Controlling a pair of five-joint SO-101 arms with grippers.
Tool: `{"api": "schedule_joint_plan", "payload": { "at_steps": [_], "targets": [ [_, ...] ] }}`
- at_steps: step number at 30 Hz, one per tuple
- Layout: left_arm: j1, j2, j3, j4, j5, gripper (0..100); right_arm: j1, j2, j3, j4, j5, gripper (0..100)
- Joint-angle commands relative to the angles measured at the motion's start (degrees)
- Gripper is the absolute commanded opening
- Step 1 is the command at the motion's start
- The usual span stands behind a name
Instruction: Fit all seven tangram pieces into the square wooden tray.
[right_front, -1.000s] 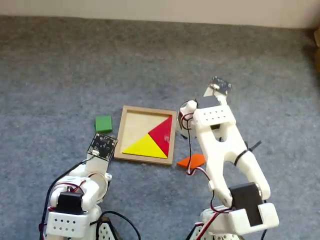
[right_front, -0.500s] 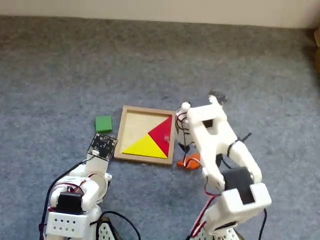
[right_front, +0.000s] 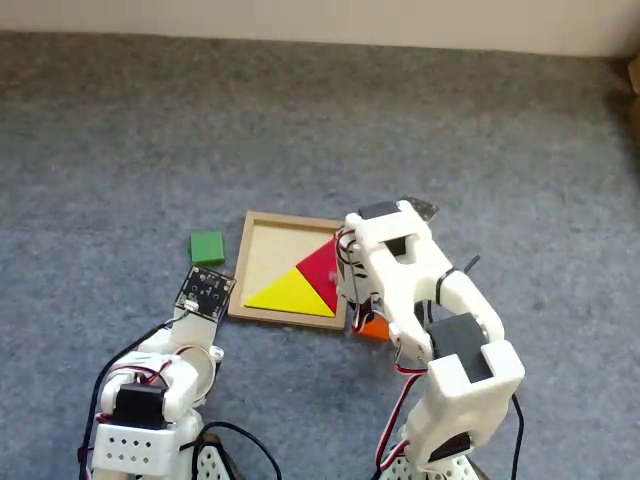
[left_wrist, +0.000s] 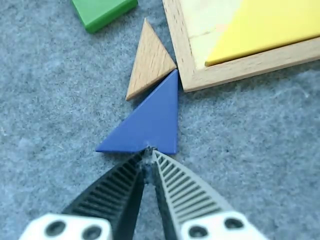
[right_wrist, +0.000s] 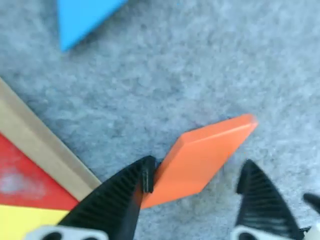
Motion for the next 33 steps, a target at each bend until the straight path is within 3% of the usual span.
{"api": "schedule_joint_plan", "payload": {
  "at_steps": [1, 6, 11, 23, 33],
  "targets": [
    [-0.04, -2.15, 1.1, 0.35, -0.18, 1, -0.84, 0.4, 0.13, 0.22, -0.18, 19.0],
    [-0.04, -2.15, 1.1, 0.35, -0.18, 1, -0.75, 0.31, 0.04, 0.66, 2.55, 14.3],
    [-0.04, -2.15, 1.1, 0.35, -0.18, 1, 2.33, -2.33, 0.04, 0.75, 8.09, 0.1],
    [-0.04, -2.15, 1.1, 0.35, -0.18, 1, 3.82, -21.23, 4.18, 0.13, 20.57, 0.7],
    [-0.04, -2.15, 1.1, 0.35, -0.18, 1, 2.86, -31.34, 4.09, 0.13, 20.57, 0.7]
  ]
}}
